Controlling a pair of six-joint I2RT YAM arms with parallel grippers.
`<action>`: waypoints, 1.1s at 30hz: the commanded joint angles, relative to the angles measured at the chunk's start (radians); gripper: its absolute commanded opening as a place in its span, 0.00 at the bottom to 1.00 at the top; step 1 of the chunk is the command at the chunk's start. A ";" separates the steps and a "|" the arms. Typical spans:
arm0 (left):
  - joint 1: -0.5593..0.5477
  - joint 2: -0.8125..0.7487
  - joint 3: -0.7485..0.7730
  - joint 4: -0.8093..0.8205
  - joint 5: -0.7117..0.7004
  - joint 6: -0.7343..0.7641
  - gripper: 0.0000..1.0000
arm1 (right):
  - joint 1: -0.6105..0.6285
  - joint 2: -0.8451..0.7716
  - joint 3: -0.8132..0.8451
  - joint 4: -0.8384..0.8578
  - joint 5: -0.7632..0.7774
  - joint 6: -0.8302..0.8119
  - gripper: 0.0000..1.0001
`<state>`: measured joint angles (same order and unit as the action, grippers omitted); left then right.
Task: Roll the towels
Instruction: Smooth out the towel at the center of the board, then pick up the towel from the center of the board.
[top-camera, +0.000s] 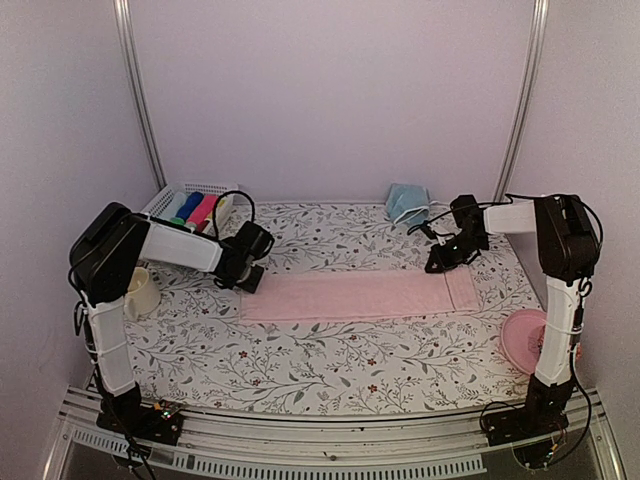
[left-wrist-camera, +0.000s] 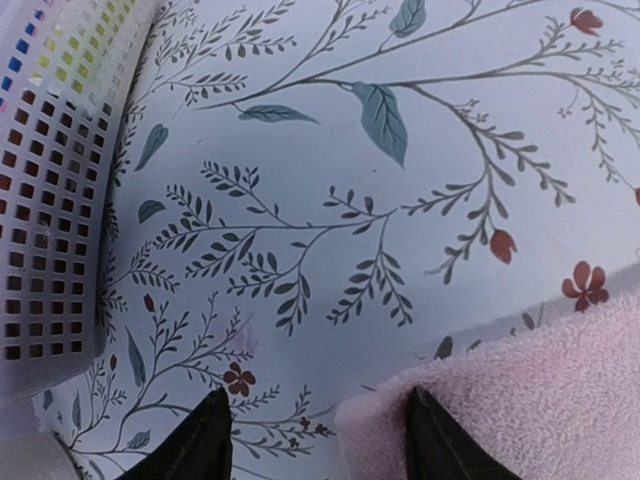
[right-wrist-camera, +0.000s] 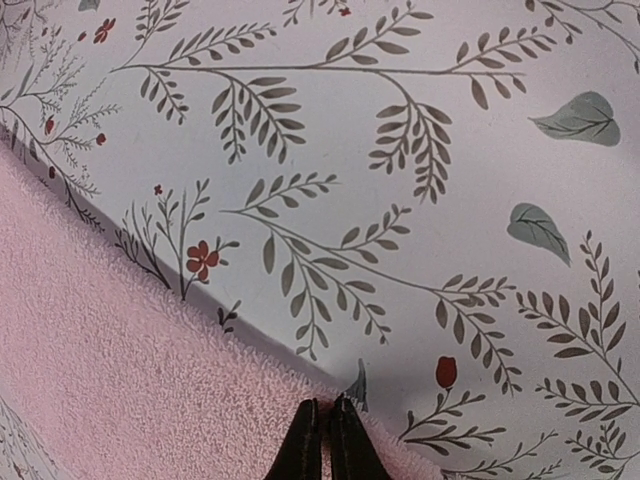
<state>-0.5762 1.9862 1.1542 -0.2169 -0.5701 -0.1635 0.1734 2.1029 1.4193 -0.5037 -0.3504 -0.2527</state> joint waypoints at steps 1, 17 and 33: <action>0.027 0.020 -0.008 -0.082 -0.087 0.015 0.59 | -0.033 -0.001 -0.014 -0.021 0.100 0.009 0.05; 0.032 -0.073 -0.014 -0.105 -0.096 0.002 0.97 | -0.149 -0.237 -0.057 -0.096 0.081 -0.002 0.65; -0.139 -0.269 -0.134 -0.088 -0.160 -0.083 0.97 | -0.219 -0.198 -0.220 -0.098 -0.013 -0.002 0.65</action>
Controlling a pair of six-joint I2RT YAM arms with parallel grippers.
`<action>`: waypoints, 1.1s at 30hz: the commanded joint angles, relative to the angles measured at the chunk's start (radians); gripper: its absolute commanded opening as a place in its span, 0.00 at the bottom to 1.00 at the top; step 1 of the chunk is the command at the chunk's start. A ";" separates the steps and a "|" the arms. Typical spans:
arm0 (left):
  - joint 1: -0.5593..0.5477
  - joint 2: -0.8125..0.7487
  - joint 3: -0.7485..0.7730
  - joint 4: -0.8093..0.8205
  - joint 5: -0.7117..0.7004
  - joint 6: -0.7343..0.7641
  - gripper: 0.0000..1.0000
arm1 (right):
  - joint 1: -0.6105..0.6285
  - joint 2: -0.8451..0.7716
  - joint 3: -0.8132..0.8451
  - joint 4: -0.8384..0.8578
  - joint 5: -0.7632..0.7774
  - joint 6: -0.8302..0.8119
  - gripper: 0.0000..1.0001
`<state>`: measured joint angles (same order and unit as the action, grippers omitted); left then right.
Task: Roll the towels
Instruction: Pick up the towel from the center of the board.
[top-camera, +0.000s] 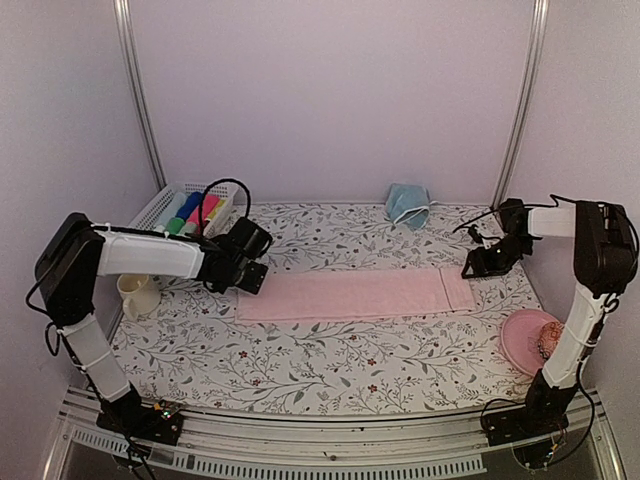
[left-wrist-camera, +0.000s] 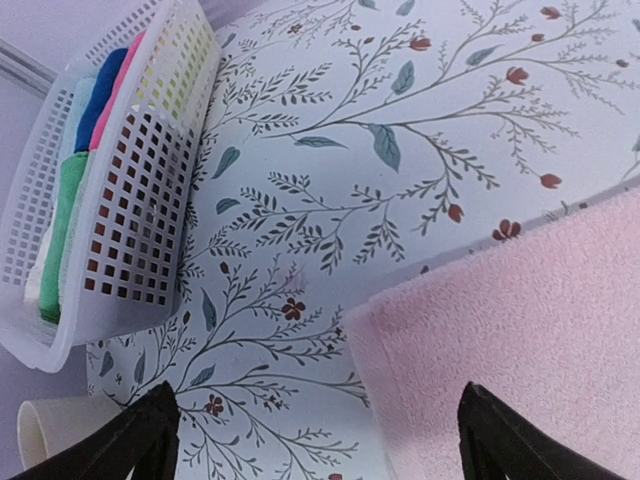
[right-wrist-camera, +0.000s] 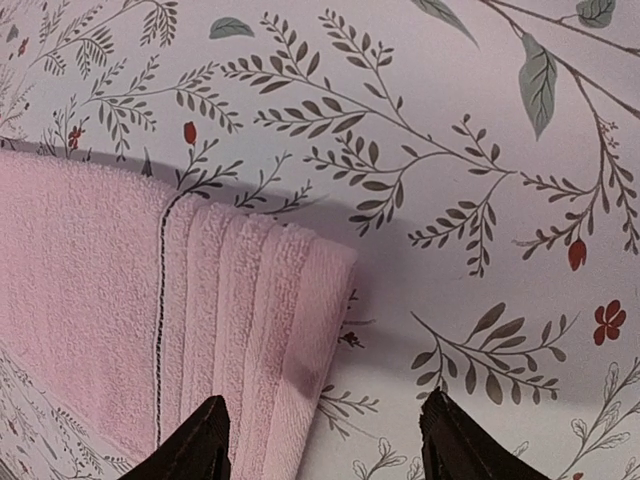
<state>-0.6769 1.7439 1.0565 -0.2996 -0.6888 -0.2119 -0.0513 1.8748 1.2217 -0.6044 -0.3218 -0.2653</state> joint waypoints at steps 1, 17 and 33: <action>-0.047 -0.038 -0.046 -0.005 -0.043 -0.041 0.97 | 0.005 0.034 -0.032 0.001 -0.044 0.012 0.65; -0.103 -0.170 -0.184 0.061 -0.088 -0.072 0.97 | 0.093 0.080 -0.085 -0.008 -0.043 0.008 0.56; -0.103 -0.204 -0.219 0.073 -0.143 -0.075 0.97 | 0.078 0.095 -0.030 -0.009 0.026 0.014 0.02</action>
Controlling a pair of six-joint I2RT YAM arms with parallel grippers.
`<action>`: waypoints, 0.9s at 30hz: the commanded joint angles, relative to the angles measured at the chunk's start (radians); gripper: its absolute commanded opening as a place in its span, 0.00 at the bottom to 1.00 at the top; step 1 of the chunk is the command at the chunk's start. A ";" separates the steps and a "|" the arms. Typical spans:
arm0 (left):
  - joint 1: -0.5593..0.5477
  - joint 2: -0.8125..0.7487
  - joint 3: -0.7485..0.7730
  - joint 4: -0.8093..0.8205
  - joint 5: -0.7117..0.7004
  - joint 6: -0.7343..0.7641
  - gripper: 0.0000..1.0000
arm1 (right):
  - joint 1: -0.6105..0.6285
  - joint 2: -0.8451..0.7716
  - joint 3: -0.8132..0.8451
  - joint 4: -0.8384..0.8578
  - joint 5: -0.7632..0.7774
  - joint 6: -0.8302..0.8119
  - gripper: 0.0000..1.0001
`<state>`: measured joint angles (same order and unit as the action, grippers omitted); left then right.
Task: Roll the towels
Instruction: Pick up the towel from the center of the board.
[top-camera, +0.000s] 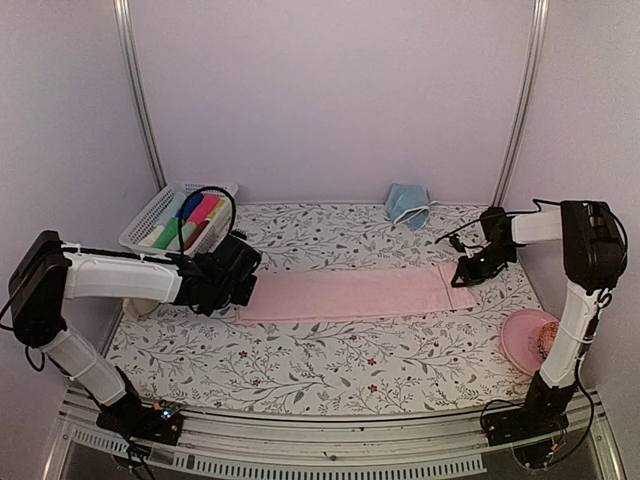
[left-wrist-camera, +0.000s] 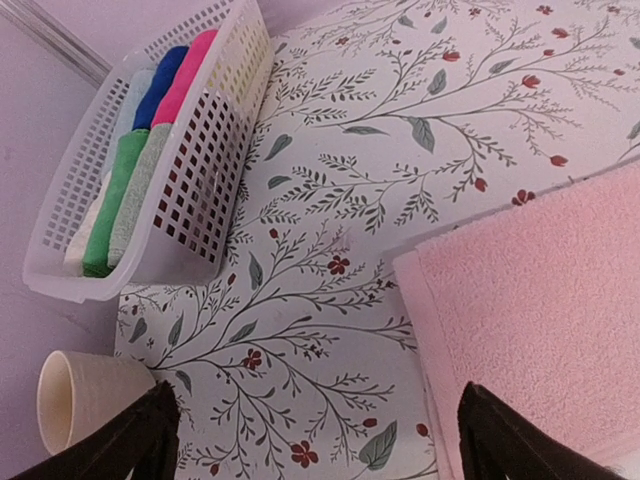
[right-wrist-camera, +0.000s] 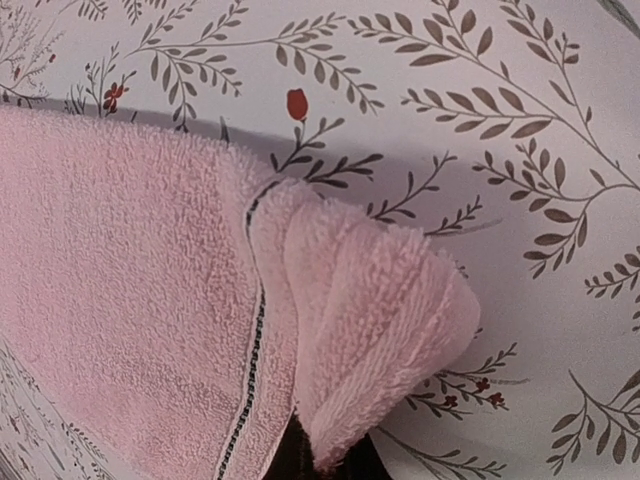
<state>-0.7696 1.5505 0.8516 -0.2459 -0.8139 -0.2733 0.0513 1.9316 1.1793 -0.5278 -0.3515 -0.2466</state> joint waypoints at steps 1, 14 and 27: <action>-0.010 -0.010 -0.014 0.019 -0.018 -0.014 0.97 | -0.046 0.033 0.020 -0.095 0.057 -0.010 0.02; -0.011 -0.004 -0.026 0.038 -0.006 -0.010 0.97 | -0.213 -0.006 0.330 -0.308 -0.031 -0.110 0.02; -0.010 0.049 -0.023 0.059 -0.002 -0.004 0.97 | 0.176 0.040 0.520 -0.452 -0.290 -0.132 0.03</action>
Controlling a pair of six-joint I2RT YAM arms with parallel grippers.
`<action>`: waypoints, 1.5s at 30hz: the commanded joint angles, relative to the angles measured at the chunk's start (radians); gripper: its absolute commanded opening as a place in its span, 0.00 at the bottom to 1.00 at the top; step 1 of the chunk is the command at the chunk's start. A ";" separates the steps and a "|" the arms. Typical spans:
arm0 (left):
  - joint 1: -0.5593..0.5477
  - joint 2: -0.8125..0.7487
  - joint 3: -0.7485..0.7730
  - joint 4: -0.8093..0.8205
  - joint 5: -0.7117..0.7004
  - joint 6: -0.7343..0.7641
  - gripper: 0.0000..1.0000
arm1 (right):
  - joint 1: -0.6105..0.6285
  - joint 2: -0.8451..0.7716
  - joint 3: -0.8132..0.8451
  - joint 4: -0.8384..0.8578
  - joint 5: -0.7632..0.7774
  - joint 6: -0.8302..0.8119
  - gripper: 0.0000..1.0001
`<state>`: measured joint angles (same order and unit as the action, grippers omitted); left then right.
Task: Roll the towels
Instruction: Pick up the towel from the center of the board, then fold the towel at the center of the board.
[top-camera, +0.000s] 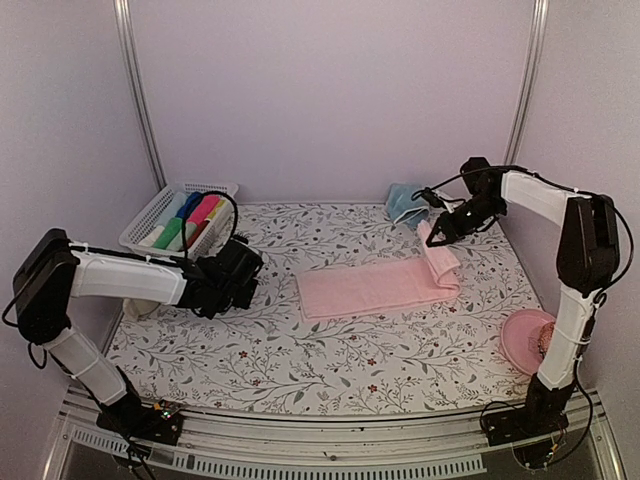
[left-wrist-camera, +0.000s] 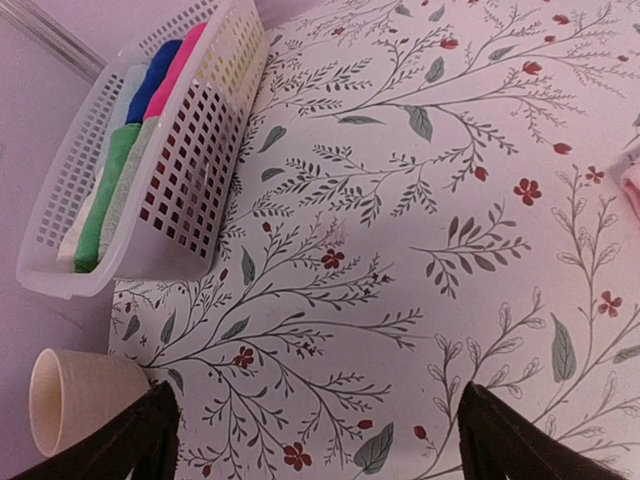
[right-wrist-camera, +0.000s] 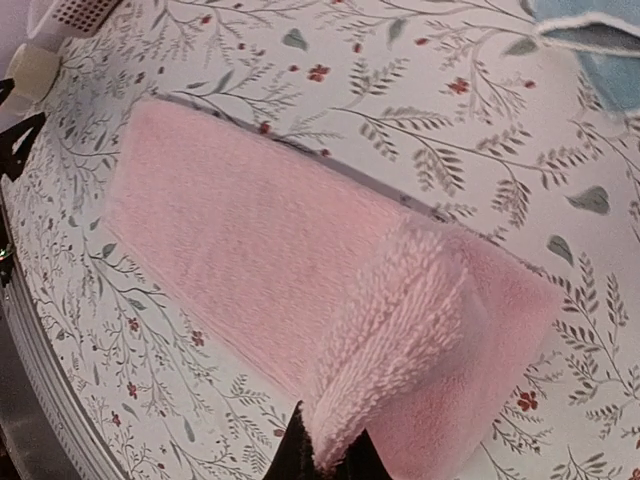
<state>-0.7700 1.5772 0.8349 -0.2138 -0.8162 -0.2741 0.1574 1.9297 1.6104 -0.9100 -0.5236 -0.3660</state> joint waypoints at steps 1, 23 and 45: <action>-0.008 0.024 -0.007 0.027 -0.002 -0.003 0.97 | 0.093 0.062 0.114 -0.077 -0.137 -0.012 0.03; -0.007 0.038 -0.011 0.040 -0.011 0.007 0.97 | 0.334 0.367 0.424 -0.084 -0.237 0.050 0.04; -0.007 0.056 -0.005 0.036 -0.002 0.007 0.97 | 0.403 0.478 0.504 -0.016 -0.279 0.109 0.04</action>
<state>-0.7696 1.6238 0.8349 -0.1947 -0.8188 -0.2726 0.5442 2.3886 2.0724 -0.9600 -0.7662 -0.2737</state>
